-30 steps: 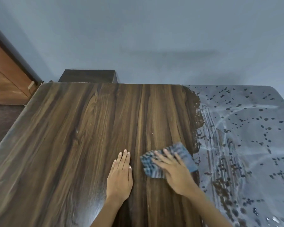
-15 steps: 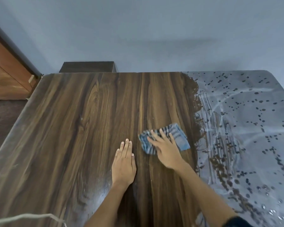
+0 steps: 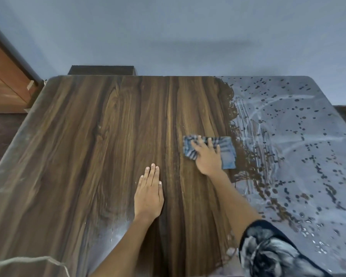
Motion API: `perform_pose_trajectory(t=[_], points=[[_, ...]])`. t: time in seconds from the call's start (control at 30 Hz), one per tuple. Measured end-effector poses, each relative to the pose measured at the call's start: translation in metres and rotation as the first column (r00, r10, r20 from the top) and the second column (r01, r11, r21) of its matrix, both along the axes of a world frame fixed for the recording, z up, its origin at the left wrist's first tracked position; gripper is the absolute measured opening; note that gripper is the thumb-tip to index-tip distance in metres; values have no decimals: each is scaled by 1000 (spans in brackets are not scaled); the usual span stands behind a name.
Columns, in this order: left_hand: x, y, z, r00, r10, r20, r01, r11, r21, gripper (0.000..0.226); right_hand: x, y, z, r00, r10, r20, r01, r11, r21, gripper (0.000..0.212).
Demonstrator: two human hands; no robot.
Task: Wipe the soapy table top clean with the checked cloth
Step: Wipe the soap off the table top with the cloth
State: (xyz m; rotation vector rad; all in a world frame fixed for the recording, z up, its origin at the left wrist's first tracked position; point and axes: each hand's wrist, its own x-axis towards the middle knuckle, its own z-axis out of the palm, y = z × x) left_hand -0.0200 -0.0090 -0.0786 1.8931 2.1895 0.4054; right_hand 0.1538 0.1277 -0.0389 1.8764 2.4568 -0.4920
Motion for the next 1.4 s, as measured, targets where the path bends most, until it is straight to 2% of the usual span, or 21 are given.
perform_pose_trajectory(t=[0.13, 0.27, 0.33, 0.43, 0.5, 0.6, 0.67, 0.77, 0.93, 1.0, 1.1, 1.23, 1.3, 1.4], points=[[1, -28, -1, 1000, -12, -8, 12, 1000, 3, 59, -16, -69, -2, 970, 240, -36, -237, 969, 64, 62], [3, -44, 0, 1000, -17, 18, 17, 1000, 4, 62, 34, -151, -12, 904, 408, -129, -404, 913, 59, 62], [4, -50, 1, 1000, -12, 20, 12, 1000, 0, 61, 68, -170, -11, 932, 340, -123, -342, 940, 7, 62], [6, -60, 2, 1000, -1, 6, 1, 1000, -11, 60, 97, -147, -6, 981, 166, -102, -168, 986, -3, 58], [8, -66, 3, 1000, -2, 7, 2, 1000, -18, 60, 90, -116, -1, 995, 40, -95, -42, 999, -23, 53], [10, -77, 4, 1000, 0, 11, 0, 1000, -27, 61, 47, -88, 2, 996, -93, 5, 93, 995, -28, 52], [12, -83, 3, 1000, -8, 16, 8, 999, -32, 61, 18, -90, 2, 997, -76, -12, 76, 997, -19, 52], [11, -94, 2, 999, -30, 17, 30, 999, -31, 62, -1, -127, -3, 994, 88, -57, -87, 996, 6, 53], [10, -106, 5, 998, -63, 20, 64, 997, -51, 71, 36, -217, -13, 926, 335, -174, -340, 941, 4, 64], [13, -107, 8, 998, -56, 22, 57, 997, -61, 70, 66, -230, -11, 937, 307, -167, -314, 949, -16, 65], [16, -107, 9, 999, -22, 29, 25, 996, -82, 51, 95, -214, -4, 976, 132, -173, -141, 989, -41, 61], [19, -110, 12, 999, -13, 41, 17, 995, -97, 50, 73, -168, 2, 989, -81, -120, 65, 989, -131, 52], [19, -114, 13, 999, -31, 39, 35, 994, -108, 50, 48, -164, 1, 993, -88, -84, 80, 992, -98, 52], [16, -120, 13, 998, -58, 31, 60, 994, -95, 51, 20, -189, -1, 991, 39, -132, -44, 998, -35, 55]])
